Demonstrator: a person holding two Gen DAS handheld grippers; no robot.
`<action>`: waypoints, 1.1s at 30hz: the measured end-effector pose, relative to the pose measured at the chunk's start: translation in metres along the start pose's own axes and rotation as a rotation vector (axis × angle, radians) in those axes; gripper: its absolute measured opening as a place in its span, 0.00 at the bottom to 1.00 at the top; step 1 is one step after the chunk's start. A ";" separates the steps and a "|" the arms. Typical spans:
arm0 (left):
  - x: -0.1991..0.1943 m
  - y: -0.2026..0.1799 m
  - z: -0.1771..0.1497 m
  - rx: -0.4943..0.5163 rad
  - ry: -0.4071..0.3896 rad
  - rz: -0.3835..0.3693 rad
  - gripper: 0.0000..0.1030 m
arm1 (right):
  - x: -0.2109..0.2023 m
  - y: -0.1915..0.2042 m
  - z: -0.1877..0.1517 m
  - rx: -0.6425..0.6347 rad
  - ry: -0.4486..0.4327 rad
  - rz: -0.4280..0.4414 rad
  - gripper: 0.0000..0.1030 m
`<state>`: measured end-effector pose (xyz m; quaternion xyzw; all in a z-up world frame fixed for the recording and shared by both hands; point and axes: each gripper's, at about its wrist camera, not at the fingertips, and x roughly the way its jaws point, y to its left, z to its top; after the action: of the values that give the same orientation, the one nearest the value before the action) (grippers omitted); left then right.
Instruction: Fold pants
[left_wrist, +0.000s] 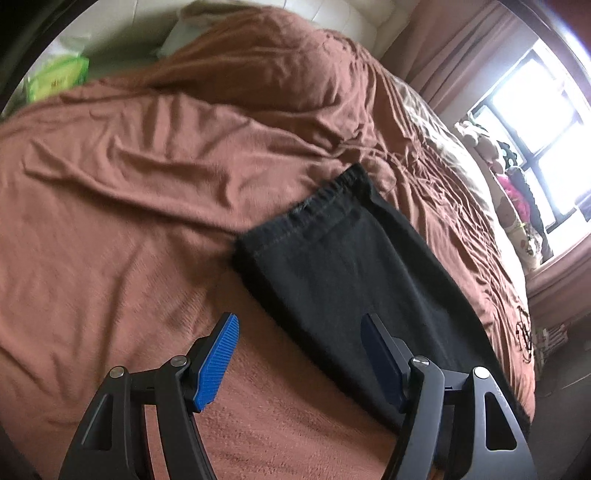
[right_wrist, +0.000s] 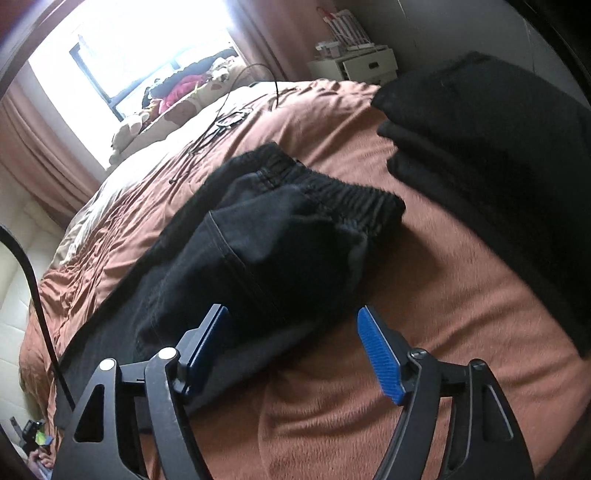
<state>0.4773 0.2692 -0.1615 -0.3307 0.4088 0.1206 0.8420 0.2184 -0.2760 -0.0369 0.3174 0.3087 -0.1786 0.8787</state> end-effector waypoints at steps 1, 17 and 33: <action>0.005 0.001 -0.001 -0.004 0.007 -0.001 0.69 | 0.001 -0.002 -0.002 -0.001 0.006 0.001 0.72; 0.045 0.016 0.000 -0.085 -0.024 0.012 0.42 | 0.025 -0.018 -0.013 0.100 0.021 0.059 0.62; 0.049 0.024 -0.001 -0.221 -0.047 -0.080 0.39 | 0.039 -0.042 -0.018 0.284 -0.030 0.109 0.54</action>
<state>0.4969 0.2831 -0.2107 -0.4348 0.3595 0.1392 0.8139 0.2177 -0.2994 -0.0923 0.4522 0.2494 -0.1775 0.8377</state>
